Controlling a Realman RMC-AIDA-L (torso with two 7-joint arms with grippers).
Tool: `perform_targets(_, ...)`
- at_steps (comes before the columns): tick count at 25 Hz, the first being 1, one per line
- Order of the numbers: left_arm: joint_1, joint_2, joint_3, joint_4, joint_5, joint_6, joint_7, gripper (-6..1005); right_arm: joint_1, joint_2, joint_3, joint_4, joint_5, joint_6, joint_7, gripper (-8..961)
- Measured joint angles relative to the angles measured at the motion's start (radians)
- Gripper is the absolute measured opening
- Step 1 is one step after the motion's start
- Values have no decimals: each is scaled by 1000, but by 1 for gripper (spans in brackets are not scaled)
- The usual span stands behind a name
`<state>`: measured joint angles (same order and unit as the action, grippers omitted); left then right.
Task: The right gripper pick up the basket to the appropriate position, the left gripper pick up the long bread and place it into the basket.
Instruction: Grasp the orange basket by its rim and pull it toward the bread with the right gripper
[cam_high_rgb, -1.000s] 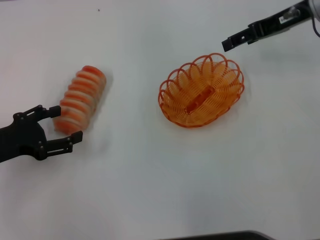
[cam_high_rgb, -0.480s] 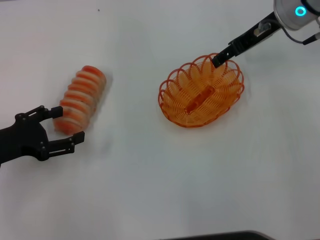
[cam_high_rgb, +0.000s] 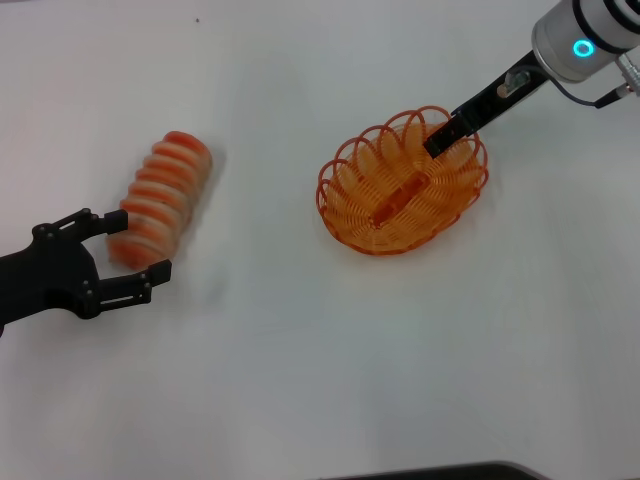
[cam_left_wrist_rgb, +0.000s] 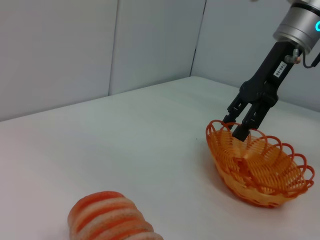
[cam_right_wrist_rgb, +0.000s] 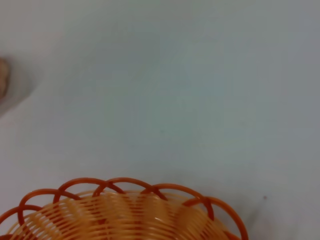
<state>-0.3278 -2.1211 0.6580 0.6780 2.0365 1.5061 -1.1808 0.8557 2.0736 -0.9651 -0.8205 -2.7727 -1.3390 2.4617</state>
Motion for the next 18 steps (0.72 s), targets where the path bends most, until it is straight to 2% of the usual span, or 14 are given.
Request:
perform_targets(5, -1, -1, 0, 2, -1, -3, 0, 903, -4, 2, -34, -18, -15, 12, 0, 856)
perform_targets(10, -3, -2, -19, 5, -2, -1, 0, 902, 1, 7, -44, -15, -39, 22, 0, 656)
perform_targets(13, -4, -2, -24, 6, -2, -1, 0, 901, 2, 8, -44, -15, -41, 23, -1, 403)
perform_targets(18, -7, -2, -24, 7, -3, 0, 2, 900, 3, 9, -44, -13, -40, 28, -5, 294)
